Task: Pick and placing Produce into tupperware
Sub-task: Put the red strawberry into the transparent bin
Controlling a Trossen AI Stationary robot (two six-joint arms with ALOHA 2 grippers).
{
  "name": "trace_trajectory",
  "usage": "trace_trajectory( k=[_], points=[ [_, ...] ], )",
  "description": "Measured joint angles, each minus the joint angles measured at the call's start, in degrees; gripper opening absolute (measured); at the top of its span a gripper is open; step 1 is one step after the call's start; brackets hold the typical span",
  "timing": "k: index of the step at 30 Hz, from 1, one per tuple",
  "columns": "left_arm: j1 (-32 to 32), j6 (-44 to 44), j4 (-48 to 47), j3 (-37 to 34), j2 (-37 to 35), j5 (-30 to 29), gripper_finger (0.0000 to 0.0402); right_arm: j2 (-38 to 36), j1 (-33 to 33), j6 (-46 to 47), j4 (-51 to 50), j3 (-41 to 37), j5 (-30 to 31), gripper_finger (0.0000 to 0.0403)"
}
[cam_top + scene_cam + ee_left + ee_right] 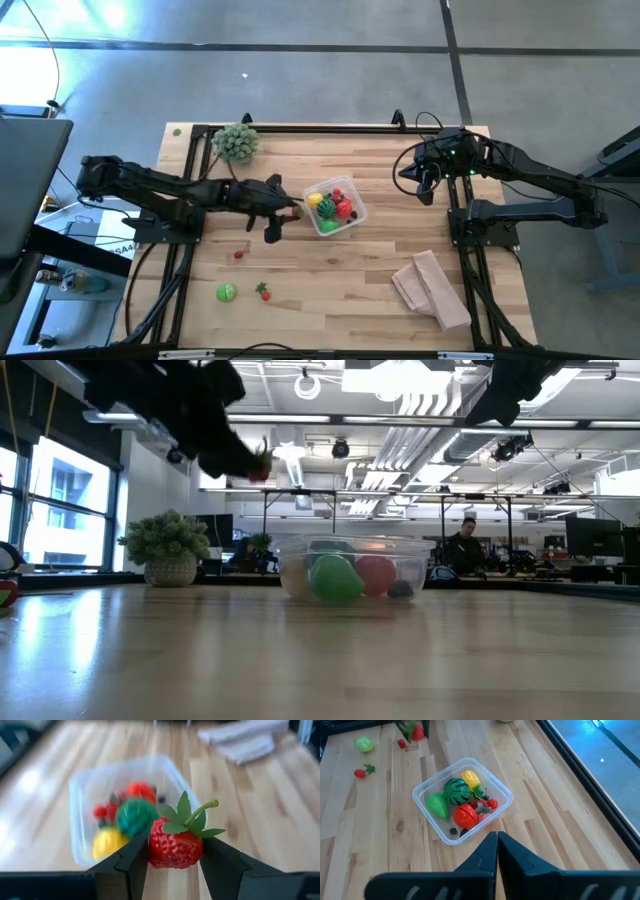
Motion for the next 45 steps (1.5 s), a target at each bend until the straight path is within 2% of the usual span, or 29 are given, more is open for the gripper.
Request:
trace_trajectory(
  k=[7,10,14,21,25,29,36,45],
  points=[
    [0.36,4.96,-1.19,8.63,-1.02,-0.86,0.0154,0.02,0.0,0.0,0.0,0.0,0.0,0.0004],
    [2.49,5.51,-5.36,14.28,1.25,2.11,0.0154,0.02,0.0,0.0,0.0,0.0,0.01,0.0004],
    [8.26,4.86,-12.05,22.47,7.01,9.03,0.0154,-0.01,0.01,0.0,0.0,0.0,0.0,0.0004],
    [17.29,5.38,-21.63,36.23,21.98,23.12,0.0154,-0.01,-0.01,0.0,0.01,0.0,0.02,0.0004],
    [20.13,7.64,-28.16,43.08,30.82,28.52,0.0154,-0.01,-0.01,0.0,0.0,0.0,0.02,0.0004],
    [21.18,9.8,-33.91,48.57,37.92,31.47,0.0154,-0.01,0.01,0.0,0.0,0.0,0.02,0.0004],
    [21.13,11.34,-40.45,54.84,45.57,31.03,0.0154,-0.01,-0.01,0.0,0.01,0.0,0.02,0.0004],
    [21.02,12.69,-42.01,55.76,47.21,28.55,0.0154,0.0,-0.01,0.0,0.0,0.0,0.02,0.0004]
  ],
)
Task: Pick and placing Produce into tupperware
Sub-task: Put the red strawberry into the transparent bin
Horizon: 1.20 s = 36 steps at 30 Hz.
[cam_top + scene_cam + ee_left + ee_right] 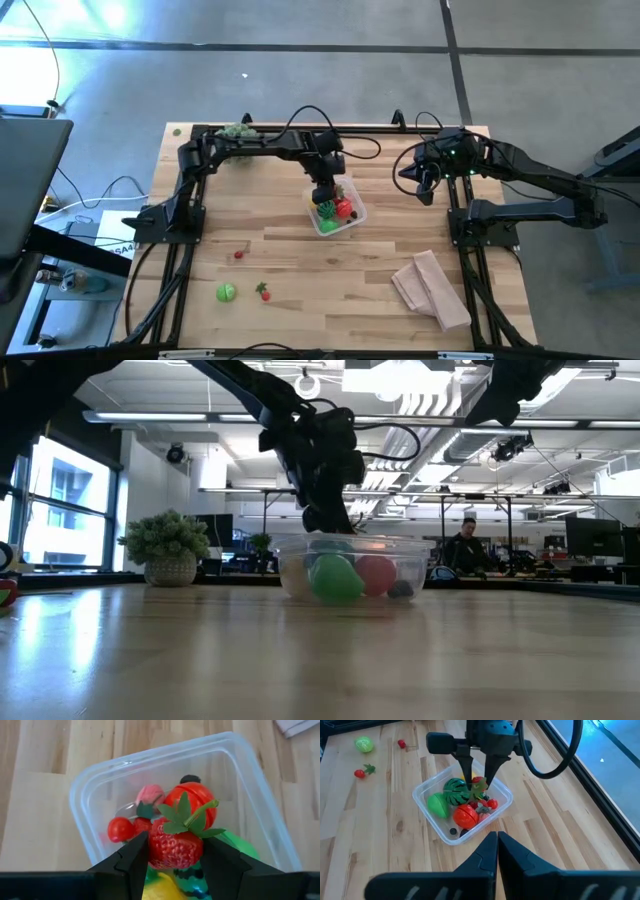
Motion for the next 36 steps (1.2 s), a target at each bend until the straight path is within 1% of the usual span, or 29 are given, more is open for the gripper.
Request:
trace_trajectory(
  k=[6,11,14,26,36],
  points=[
    [-0.8,0.59,-0.26,0.0,0.0,-2.68,0.0154,0.02,0.0,0.0,0.0,0.0,-0.02,0.0004],
    [-2.97,2.16,-0.59,-0.02,0.04,-7.93,0.0154,0.01,0.02,0.0,0.0,0.0,0.0,0.0004],
    [-3.97,2.95,-0.66,-0.02,0.07,-10.05,0.0154,0.0,0.01,0.0,0.0,0.0,0.0,0.0004],
    [-4.17,3.22,-1.38,-0.07,3.19,-11.91,0.0154,0.0,0.0,0.0,-0.02,0.0,0.0,0.0004],
    [-4.22,3.24,-1.2,-0.02,3.37,-12.01,0.0154,0.0,0.0,0.0,0.0,0.0,-0.02,0.0004]
  ],
)
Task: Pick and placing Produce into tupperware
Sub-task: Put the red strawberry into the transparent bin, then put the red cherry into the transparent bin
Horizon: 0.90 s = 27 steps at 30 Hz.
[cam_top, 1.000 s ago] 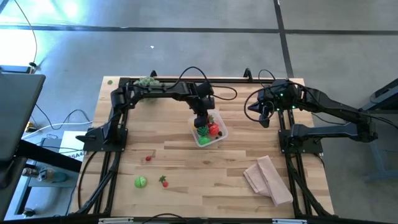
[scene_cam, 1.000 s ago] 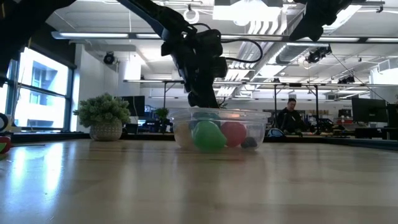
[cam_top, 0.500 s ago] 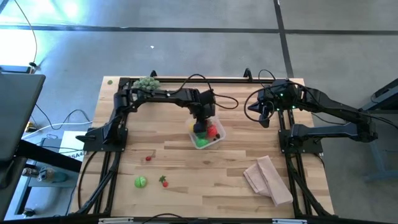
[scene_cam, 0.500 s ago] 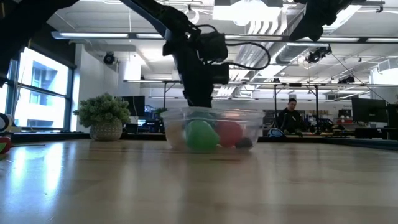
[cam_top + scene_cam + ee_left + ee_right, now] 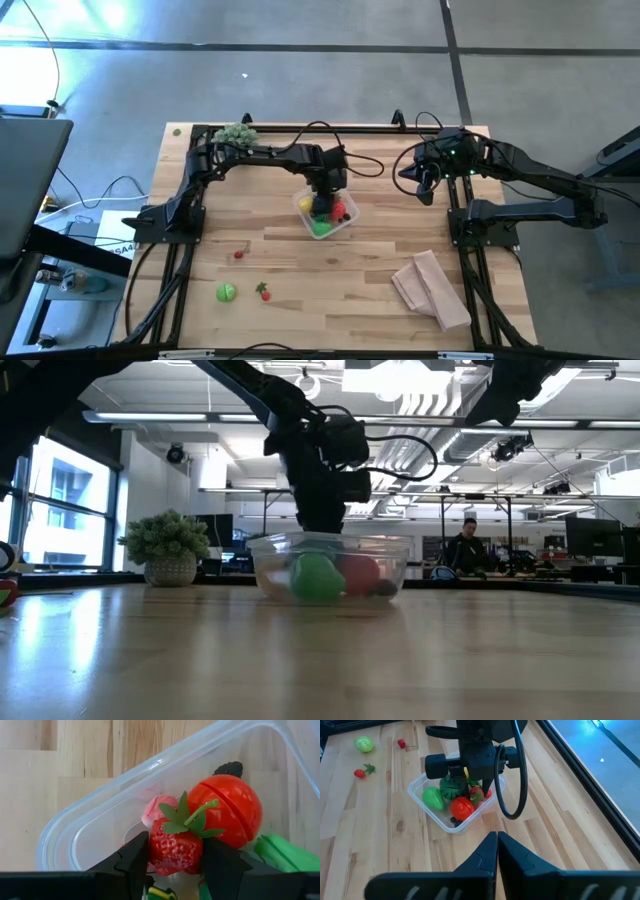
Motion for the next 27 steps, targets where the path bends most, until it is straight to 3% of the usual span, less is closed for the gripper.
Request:
trace_trajectory(
  k=[6,16,27],
  points=[
    [0.0,-0.25,0.02,0.0,0.0,0.05,0.0162,0.01,0.0,0.0,0.0,0.0,0.01,0.0004],
    [0.0,-1.29,0.17,0.0,-0.09,0.32,0.0223,0.02,0.0,0.0,0.0,0.0,0.0,0.0004],
    [0.11,-1.81,-0.79,-0.07,-4.23,-0.85,0.0221,0.0,0.01,0.0,0.0,0.0,0.01,0.0004]
  ],
)
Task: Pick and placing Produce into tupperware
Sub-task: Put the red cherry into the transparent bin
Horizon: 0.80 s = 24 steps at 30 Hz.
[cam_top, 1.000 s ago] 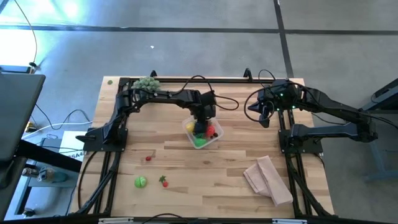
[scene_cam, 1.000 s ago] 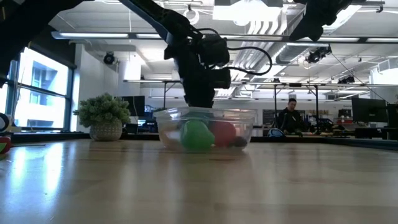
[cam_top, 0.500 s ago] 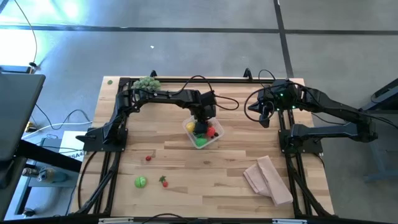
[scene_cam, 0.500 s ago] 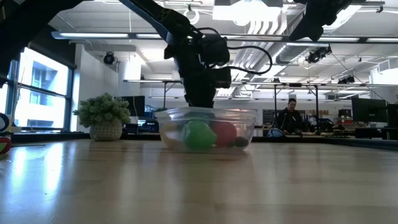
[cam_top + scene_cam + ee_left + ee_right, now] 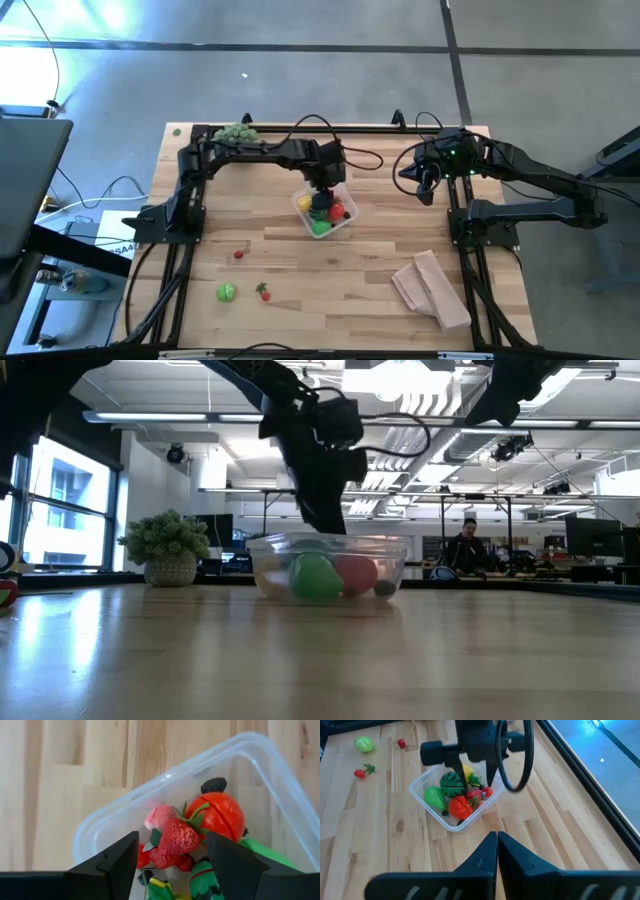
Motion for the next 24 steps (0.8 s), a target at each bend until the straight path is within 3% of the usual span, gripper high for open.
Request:
trace_trajectory(
  k=[17,24],
  points=[
    [-2.53,-4.07,-11.42,0.02,-13.21,-1.35,0.0221,0.0,0.0,0.0,0.0,0.0,-0.01,0.0004],
    [-9.72,-9.12,-18.96,0.02,-19.54,-8.8,0.0221,0.0,0.0,0.0,0.0,0.0,-0.01,0.0004]
  ],
)
